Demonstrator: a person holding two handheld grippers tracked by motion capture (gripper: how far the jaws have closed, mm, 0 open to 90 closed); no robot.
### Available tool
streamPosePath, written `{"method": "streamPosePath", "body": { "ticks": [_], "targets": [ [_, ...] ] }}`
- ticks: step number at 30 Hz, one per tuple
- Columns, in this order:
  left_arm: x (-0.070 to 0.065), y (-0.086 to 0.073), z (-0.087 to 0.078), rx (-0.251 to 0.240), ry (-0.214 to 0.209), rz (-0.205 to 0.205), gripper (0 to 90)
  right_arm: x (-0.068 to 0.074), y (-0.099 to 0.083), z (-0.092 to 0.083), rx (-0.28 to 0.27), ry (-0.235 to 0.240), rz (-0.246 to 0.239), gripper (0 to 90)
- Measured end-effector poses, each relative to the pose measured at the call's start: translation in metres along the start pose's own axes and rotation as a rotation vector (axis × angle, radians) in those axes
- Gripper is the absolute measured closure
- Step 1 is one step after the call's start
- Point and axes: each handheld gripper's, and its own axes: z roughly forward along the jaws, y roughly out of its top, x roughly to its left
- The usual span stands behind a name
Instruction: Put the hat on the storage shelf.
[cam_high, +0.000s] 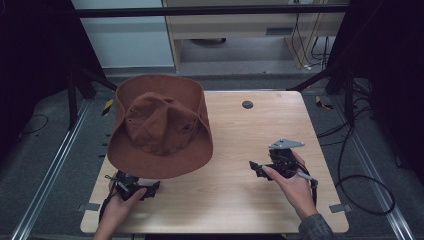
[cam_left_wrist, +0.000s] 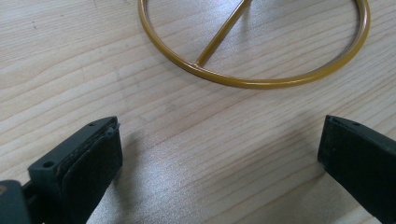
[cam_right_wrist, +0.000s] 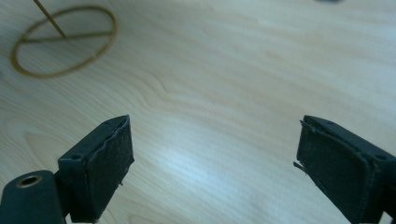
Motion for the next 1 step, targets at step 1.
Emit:
{"method": "streamPosePath", "body": {
  "ticks": [1],
  "targets": [
    [0.0004, 0.0001, -0.0003, 0.004, -0.001, 0.005, 0.0, -0.0020, -0.0053, 0.0034, 0.008, -0.001, 0.002, 10.9]
  ]
}}
